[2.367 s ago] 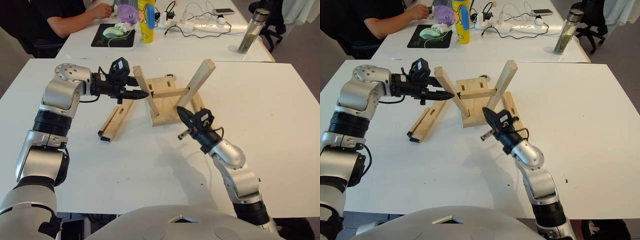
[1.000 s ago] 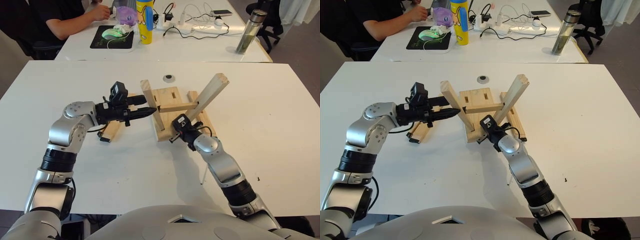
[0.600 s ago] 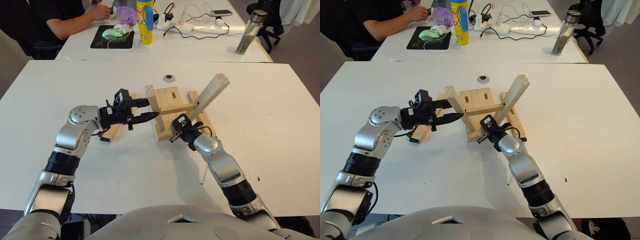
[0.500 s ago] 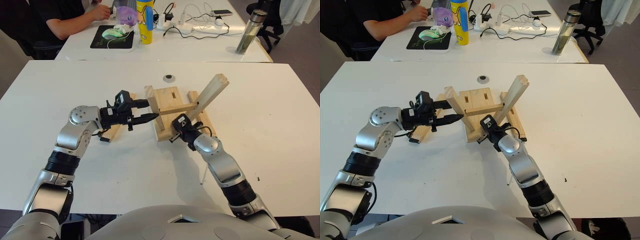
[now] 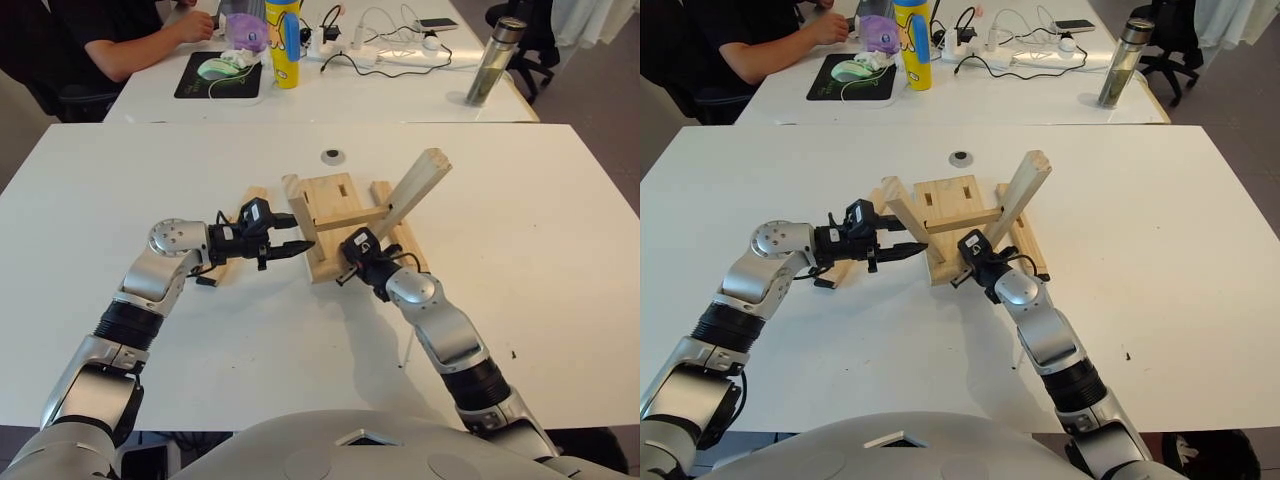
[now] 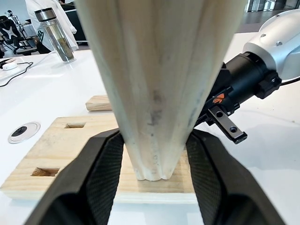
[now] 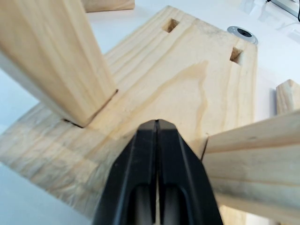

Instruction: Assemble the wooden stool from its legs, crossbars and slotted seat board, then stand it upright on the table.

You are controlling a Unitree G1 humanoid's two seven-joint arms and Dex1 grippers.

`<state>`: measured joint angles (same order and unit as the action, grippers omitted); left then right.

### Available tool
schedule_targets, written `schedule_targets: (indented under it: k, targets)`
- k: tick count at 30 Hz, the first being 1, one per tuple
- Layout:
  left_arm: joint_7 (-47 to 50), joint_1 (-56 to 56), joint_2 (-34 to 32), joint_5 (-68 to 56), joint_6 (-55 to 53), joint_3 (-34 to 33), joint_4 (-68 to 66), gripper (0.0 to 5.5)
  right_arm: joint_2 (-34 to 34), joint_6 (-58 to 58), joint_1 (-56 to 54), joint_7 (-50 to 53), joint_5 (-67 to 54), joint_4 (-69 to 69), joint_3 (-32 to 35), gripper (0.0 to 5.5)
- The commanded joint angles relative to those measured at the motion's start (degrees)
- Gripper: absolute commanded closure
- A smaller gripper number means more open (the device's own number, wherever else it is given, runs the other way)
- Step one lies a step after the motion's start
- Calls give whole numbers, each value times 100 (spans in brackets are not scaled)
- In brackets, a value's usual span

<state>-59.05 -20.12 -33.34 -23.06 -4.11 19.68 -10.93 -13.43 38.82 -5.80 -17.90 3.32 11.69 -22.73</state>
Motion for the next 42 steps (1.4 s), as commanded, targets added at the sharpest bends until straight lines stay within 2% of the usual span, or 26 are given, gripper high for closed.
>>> schedule_targets:
  k: [1,3,4,9,12,15,19,21,25,30,34,36,38,40,42]
  targets:
    - [-65,690,-219,263,-1037,94,-515,343,-18,682,632,-551,-329,-769,-408,550]
    - [-85,699,-184,-108,-1225,-184,-331,343,-26,672,602,-562,-327,-794,-405,550]
    - [-150,709,-197,-340,-1369,-328,-165,307,-23,661,599,-547,-325,-799,-392,550]
    - [-392,903,-503,-1232,-2232,-1135,811,233,-2,608,646,-458,-337,-824,-351,550]
    - [-693,1271,-1122,-1524,-2797,-1505,1544,220,1,601,667,-453,-341,-821,-346,550]
    - [-555,1033,-1419,-2472,-3601,-2371,2165,220,-10,592,705,-430,-342,-798,-312,550]
    - [340,-337,-1384,-4223,-4571,-3438,2302,274,11,573,778,-385,-355,-784,-269,550]
    - [1118,-1079,-1136,-4665,-4717,-3623,2268,300,14,565,792,-377,-351,-778,-267,550]
    - [2697,-2218,-235,-4890,-4606,-3251,2682,358,23,607,807,-374,-350,-711,-261,550]
    - [3228,-1988,407,-4277,-4514,-2446,3130,429,73,617,764,-381,-355,-736,-260,550]
    - [3092,-1605,499,-3434,-4226,-1916,3217,486,106,573,712,-399,-337,-824,-297,550]
    - [3090,-1798,575,-3545,-4158,-2159,3161,521,100,566,718,-407,-331,-820,-313,550]
    - [3589,-2384,926,-4849,-4059,-2960,2994,549,89,562,720,-421,-329,-818,-324,550]
    - [3888,-2835,940,-5527,-4046,-3381,2840,549,77,557,740,-420,-327,-811,-318,550]
    - [3941,-2898,818,-5571,-4114,-3437,2724,549,93,557,771,-392,-326,-804,-316,550]
